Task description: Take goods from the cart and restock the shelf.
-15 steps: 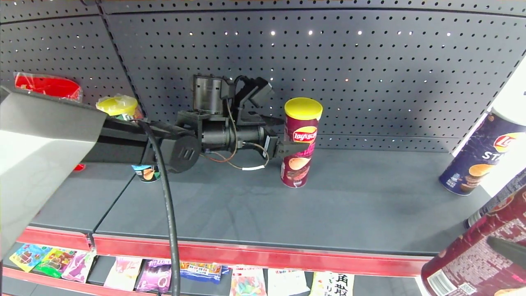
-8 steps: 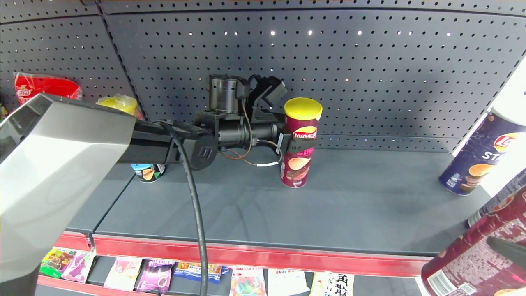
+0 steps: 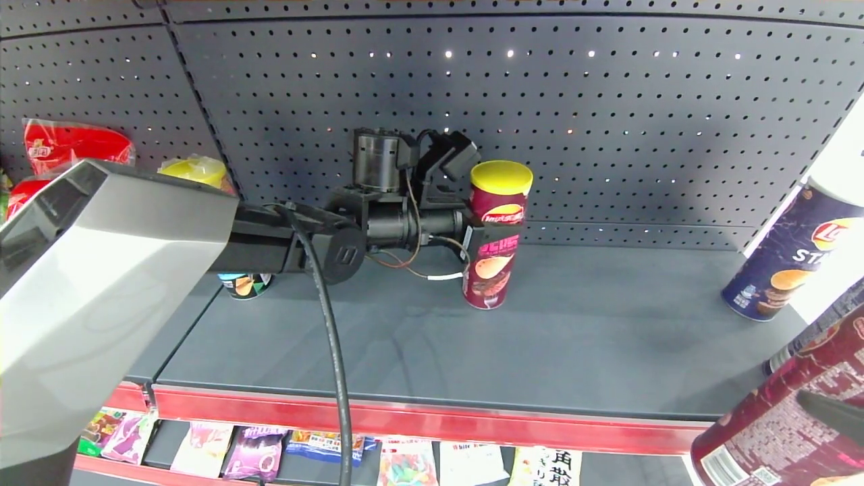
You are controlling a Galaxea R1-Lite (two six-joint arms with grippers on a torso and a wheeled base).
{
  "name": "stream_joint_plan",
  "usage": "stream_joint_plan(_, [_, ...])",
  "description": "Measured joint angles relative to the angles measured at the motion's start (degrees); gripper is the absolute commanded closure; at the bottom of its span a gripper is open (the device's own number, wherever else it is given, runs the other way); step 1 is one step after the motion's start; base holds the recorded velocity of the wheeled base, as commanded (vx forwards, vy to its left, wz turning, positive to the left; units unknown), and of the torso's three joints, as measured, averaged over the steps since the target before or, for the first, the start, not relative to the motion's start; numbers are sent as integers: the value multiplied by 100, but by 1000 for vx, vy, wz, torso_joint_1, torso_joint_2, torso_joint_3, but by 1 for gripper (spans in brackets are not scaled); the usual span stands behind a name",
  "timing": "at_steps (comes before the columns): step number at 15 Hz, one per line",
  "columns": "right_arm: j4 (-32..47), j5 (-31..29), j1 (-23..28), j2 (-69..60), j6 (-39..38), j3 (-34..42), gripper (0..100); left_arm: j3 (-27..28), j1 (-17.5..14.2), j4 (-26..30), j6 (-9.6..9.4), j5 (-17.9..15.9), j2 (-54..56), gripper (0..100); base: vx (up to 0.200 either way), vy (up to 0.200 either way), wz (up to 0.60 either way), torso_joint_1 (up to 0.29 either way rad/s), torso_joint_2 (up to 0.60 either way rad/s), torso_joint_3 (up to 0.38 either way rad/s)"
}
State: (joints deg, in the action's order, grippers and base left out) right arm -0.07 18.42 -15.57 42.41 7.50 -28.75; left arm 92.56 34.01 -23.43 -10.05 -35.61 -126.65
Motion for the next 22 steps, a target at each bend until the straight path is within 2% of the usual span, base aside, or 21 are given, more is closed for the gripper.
stream_joint_plan(2, [0,0,2,11,-2,6,100,-144,2,-2,6,-148,115,100,0,0,0,0,0,0])
stream_joint_plan(7, [0,0,5,39,2,-13,100,-1512,116,-32,4,-611,970,100,0,0,0,0,0,0])
stream_joint_plan(10, [0,2,2,39,2,-24,100,-2024,206,-278,4,-664,1329,100,0,0,0,0,0,0])
stream_joint_plan(16, [0,2,0,17,2,-27,100,-2701,363,-766,1,-664,1563,100,0,0,0,0,0,0])
stream_joint_plan(22, [0,2,6,0,5,-28,100,-3240,427,-892,-24,-624,1782,100,0,0,0,0,0,0])
